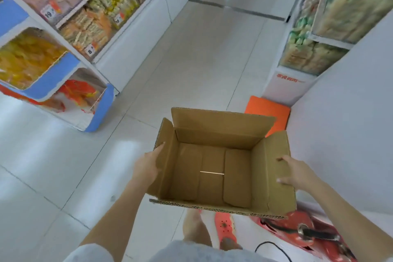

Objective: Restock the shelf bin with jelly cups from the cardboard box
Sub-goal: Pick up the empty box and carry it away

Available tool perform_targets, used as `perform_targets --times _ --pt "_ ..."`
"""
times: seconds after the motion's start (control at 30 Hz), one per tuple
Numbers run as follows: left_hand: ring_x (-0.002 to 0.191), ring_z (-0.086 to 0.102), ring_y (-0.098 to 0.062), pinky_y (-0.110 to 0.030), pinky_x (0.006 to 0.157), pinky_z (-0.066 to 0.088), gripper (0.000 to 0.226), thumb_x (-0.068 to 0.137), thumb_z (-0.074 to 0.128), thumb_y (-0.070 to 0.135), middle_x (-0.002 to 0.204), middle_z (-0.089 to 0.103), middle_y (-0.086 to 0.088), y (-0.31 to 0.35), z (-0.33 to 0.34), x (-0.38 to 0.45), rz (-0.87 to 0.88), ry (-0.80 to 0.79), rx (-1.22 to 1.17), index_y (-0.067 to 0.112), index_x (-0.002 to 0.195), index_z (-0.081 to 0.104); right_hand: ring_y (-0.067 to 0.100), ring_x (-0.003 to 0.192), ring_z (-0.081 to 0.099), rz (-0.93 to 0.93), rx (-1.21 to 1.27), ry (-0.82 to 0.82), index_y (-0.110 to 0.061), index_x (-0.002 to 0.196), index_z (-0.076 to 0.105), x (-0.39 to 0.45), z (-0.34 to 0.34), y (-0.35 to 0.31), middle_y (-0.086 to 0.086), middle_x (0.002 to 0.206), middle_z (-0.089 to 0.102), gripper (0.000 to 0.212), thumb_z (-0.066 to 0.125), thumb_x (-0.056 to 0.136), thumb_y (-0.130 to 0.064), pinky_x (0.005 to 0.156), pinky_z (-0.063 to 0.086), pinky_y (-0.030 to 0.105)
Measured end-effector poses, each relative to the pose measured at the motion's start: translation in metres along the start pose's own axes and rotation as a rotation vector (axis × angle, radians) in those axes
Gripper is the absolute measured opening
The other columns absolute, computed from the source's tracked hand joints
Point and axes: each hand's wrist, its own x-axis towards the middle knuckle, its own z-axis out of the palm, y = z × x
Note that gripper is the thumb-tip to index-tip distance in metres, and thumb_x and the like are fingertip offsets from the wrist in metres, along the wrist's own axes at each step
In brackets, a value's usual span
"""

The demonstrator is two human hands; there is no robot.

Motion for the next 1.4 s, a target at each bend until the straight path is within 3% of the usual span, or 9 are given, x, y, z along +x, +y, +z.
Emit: perform_targets --times 0.17,0.3,0.5,0.67,0.77,0.83,0.93,1.07,1.4 --pt "0.088 0.059 -0.021 -0.030 0.070 0.052 0.079 0.088 0.051 0.007 0.107 0.059 -0.002 0.034 -0.008 0.091 0.137 -0.040 0.100 0.045 0.147 0.016 0.025 0.094 0.061 0.168 0.049 0.025 -0.021 0.136 0.041 0.025 0.002 0.003 0.011 0.120 0.060 0.072 0.080 0.075 -0.020 0.070 0.047 0.025" --pt "0.090 0.056 -0.020 -0.026 0.064 0.042 0.078 0.089 0.046 0.004 0.110 0.058 -0.002 0.064 0.007 0.147 0.202 -0.087 0.136 0.044 0.148 0.013 0.024 0.095 0.061 0.249 0.091 0.069 -0.023 0.136 0.041 0.054 0.015 0.016 0.008 0.115 0.063 0.075 0.081 0.073 -0.023 0.082 0.051 0.035" --pt "0.092 0.060 -0.020 -0.028 0.073 0.049 0.073 0.093 0.044 0.015 0.105 0.060 0.000 0.087 0.092 0.244 0.270 -0.118 0.269 0.042 0.149 0.007 0.021 0.105 0.059 0.307 0.152 0.082 -0.023 0.141 0.037 0.150 0.068 0.059 0.004 0.128 0.059 0.076 0.077 0.077 -0.016 0.078 0.043 0.024" --pt "0.079 0.055 -0.019 -0.027 0.065 0.046 0.075 0.093 0.048 0.017 0.088 0.054 0.003 0.082 0.196 0.316 0.271 -0.158 0.302 0.039 0.150 0.004 0.025 0.090 0.062 0.354 0.175 0.082 -0.024 0.137 0.043 0.246 0.132 0.103 0.010 0.106 0.066 0.068 0.077 0.078 -0.019 0.079 0.051 0.034" --pt "0.075 0.056 -0.024 -0.031 0.063 0.043 0.067 0.093 0.046 0.012 0.084 0.062 -0.005 0.059 0.246 0.343 0.230 -0.080 0.266 0.035 0.149 0.020 0.027 0.076 0.065 0.345 0.252 0.318 -0.023 0.116 0.064 0.277 0.165 0.122 0.008 0.098 0.071 0.035 0.073 0.082 -0.021 0.070 0.052 0.034" --pt "0.073 0.057 -0.029 -0.035 0.064 0.045 0.063 0.093 0.047 0.010 0.083 0.064 -0.011 0.035 0.269 0.346 0.203 -0.053 0.206 0.034 0.148 0.028 0.024 0.066 0.065 0.302 0.299 0.410 -0.024 0.112 0.067 0.281 0.186 0.128 0.004 0.099 0.072 0.026 0.069 0.086 -0.022 0.067 0.053 0.033" --pt "0.070 0.055 -0.032 -0.037 0.063 0.046 0.061 0.094 0.048 0.011 0.081 0.064 -0.014 0.012 0.284 0.342 0.216 -0.061 0.179 0.034 0.147 0.029 0.015 0.046 0.056 0.250 0.229 0.435 -0.025 0.111 0.066 0.279 0.211 0.129 0.002 0.094 0.073 0.023 0.066 0.088 -0.023 0.062 0.052 0.032" --pt "0.069 0.055 -0.032 -0.036 0.062 0.043 0.060 0.093 0.048 0.010 0.081 0.066 -0.014 0.005 0.283 0.336 0.240 -0.066 0.220 0.033 0.146 0.031 0.027 0.058 0.063 0.336 0.232 0.355 -0.025 0.107 0.063 0.263 0.226 0.126 0.009 0.087 0.071 0.018 0.065 0.089 -0.027 0.068 0.054 0.038" --pt "0.082 0.059 -0.035 -0.039 0.073 0.046 0.061 0.095 0.049 0.014 0.088 0.066 -0.015 0.030 0.292 0.358 0.291 -0.124 0.261 0.029 0.149 0.025 0.028 0.056 0.057 0.433 0.227 0.324 -0.019 0.105 0.066 0.291 0.219 0.135 0.015 0.076 0.067 0.021 0.069 0.085 -0.026 0.053 0.041 0.026"
